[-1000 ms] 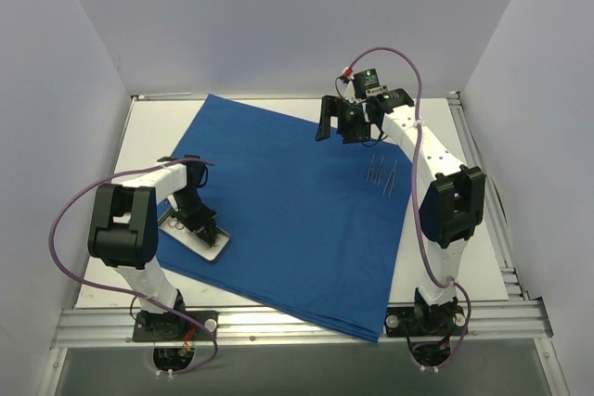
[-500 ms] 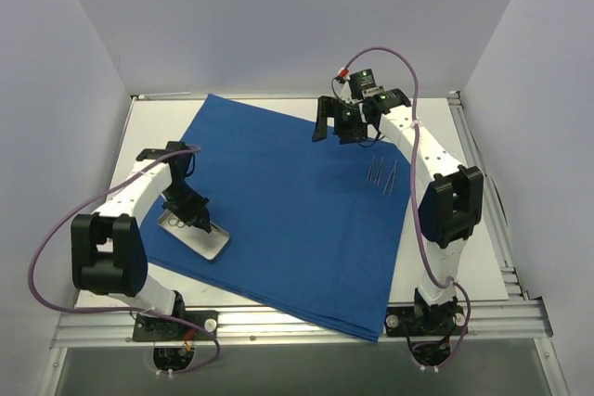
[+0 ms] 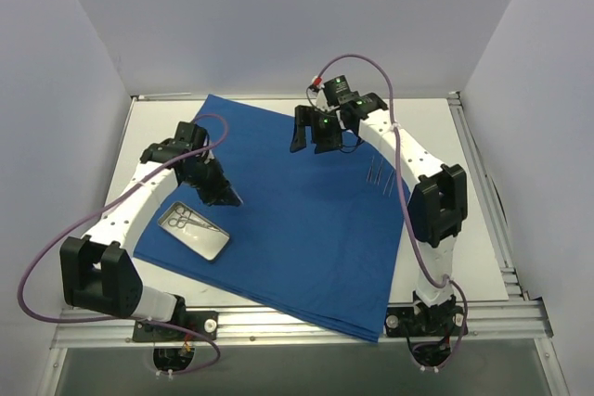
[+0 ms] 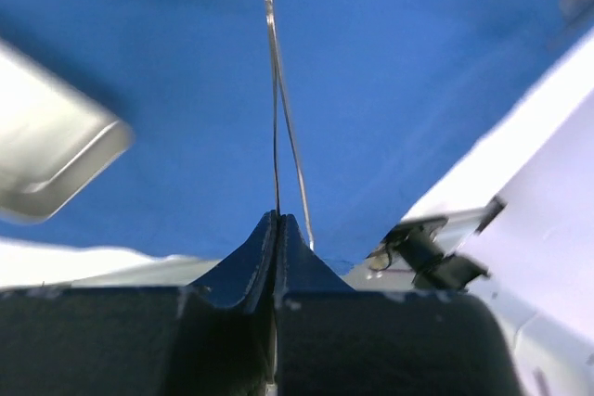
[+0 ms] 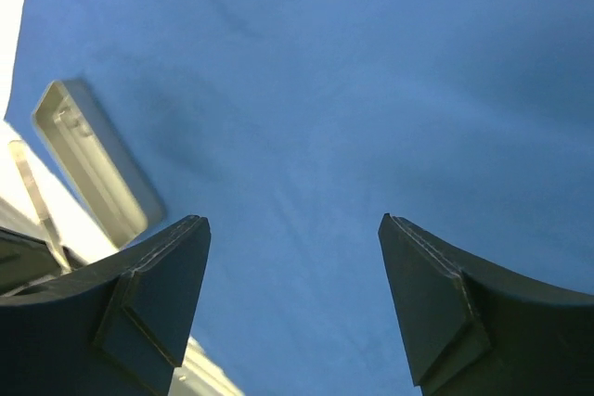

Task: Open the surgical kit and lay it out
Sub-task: Place the medical item in the surgical kit.

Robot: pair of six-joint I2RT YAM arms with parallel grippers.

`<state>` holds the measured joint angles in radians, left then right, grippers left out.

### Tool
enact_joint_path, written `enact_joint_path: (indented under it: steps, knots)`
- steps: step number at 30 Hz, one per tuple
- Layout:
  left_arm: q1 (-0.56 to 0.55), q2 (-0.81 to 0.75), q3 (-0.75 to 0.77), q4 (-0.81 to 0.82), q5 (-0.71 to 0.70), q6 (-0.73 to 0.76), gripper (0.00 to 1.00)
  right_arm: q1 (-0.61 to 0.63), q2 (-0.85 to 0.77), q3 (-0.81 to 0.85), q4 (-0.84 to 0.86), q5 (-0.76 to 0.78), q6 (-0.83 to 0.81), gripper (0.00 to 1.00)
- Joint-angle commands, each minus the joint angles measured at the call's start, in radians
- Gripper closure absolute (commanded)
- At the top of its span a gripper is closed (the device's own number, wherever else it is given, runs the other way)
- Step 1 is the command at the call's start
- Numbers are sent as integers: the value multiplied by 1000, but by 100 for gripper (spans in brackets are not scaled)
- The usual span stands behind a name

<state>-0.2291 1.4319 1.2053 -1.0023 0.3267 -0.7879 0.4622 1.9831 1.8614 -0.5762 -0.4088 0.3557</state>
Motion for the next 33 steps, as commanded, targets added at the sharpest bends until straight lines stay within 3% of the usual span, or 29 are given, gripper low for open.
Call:
enact_joint_path:
  steps: [1,12,21,33]
  knots:
    - [-71,-1,97,159,64,104,98,38,-3,53,9,-54,64,27]
    - [-177,87,174,257,100,165,98,161,45,182,-10,1,101,36]
    - [-196,97,183,283,106,168,98,177,59,206,-13,-19,98,44]
    - [-223,113,215,268,81,171,98,202,91,219,-27,-30,92,46]
